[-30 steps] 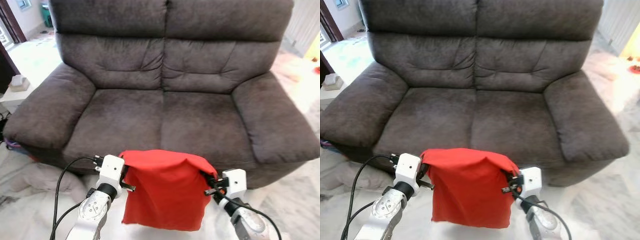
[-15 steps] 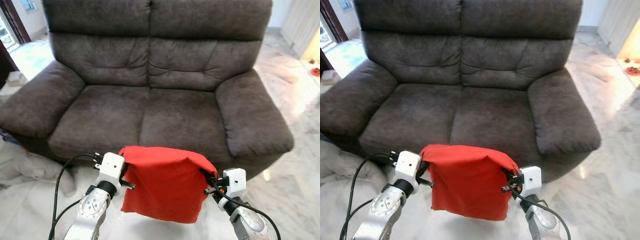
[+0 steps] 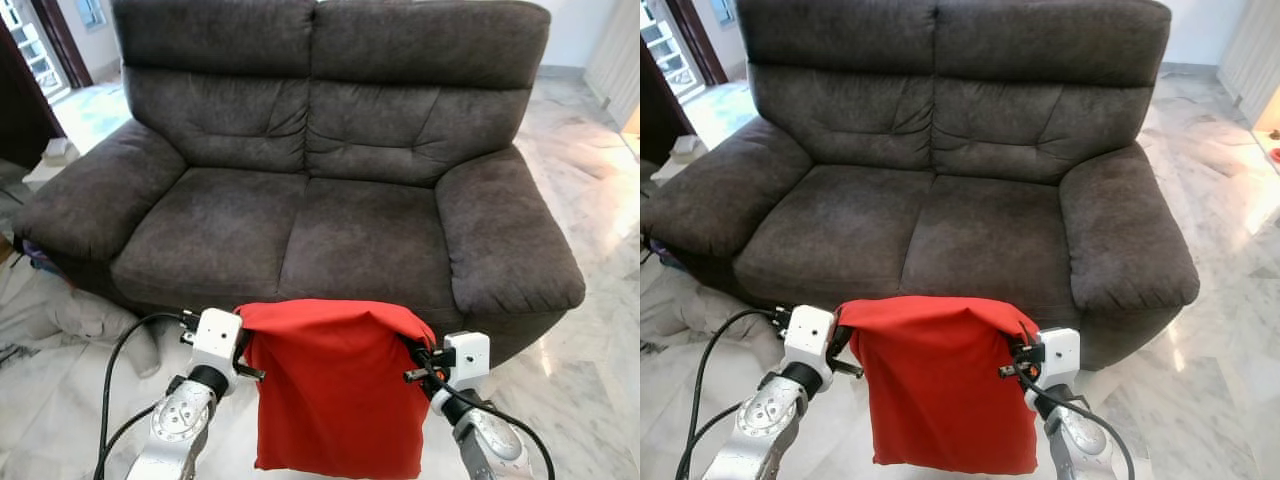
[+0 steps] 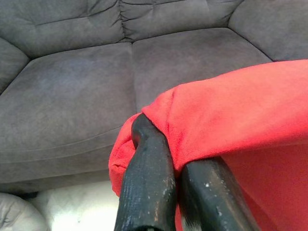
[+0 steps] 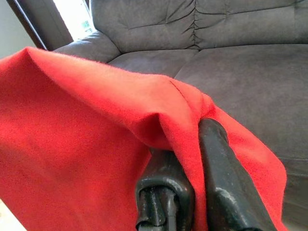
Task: Move the pillow to the sofa from floor
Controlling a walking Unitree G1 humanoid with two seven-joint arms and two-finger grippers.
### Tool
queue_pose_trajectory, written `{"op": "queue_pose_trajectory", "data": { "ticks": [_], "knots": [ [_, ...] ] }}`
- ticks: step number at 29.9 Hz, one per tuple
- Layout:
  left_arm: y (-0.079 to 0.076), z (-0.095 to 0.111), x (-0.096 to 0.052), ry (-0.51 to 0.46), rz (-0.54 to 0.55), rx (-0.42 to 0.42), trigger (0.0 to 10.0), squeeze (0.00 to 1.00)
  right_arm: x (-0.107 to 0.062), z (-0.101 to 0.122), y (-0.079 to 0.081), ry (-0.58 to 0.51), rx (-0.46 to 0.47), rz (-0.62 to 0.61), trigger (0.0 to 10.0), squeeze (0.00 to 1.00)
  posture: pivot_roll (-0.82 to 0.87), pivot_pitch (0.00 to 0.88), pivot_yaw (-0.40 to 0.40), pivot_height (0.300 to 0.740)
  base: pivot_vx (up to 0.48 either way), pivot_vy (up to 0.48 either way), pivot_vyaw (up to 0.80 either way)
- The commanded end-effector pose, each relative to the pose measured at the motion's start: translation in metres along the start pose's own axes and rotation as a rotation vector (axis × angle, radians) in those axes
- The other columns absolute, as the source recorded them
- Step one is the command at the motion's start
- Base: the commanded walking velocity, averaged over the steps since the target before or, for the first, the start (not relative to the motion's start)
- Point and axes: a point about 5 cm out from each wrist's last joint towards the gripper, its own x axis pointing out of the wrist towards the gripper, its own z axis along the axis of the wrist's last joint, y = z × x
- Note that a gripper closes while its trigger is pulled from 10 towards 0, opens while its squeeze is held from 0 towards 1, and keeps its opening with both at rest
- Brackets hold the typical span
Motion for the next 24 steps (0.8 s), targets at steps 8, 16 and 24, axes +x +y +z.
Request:
{"op": "queue_pose_trajectory", "data": {
  "ticks": [8, 16, 24],
  "knots": [
    [0.016, 0.023, 0.004, -0.1, 0.048, 0.012, 10.0, 0.0, 0.013, 0.034, 0.002, -0.139, -0.02, -0.002, 10.0, 0.0, 0.08, 0.109, 0.024, 0.74, 0.284, 0.0, 0.0],
    [0.025, 0.037, 0.007, -0.142, 0.07, 0.027, 10.0, 0.0, 0.019, 0.049, 0.0, -0.189, -0.003, -0.026, 10.0, 0.0, 0.07, 0.115, 0.021, 0.74, 0.304, 0.0, 0.0],
    [0.033, 0.046, 0.011, -0.171, 0.097, 0.036, 10.0, 0.0, 0.025, 0.062, 0.0, -0.219, -0.003, -0.032, 10.0, 0.0, 0.07, 0.113, 0.02, 0.74, 0.309, 0.0, 0.0]
  ]
}}
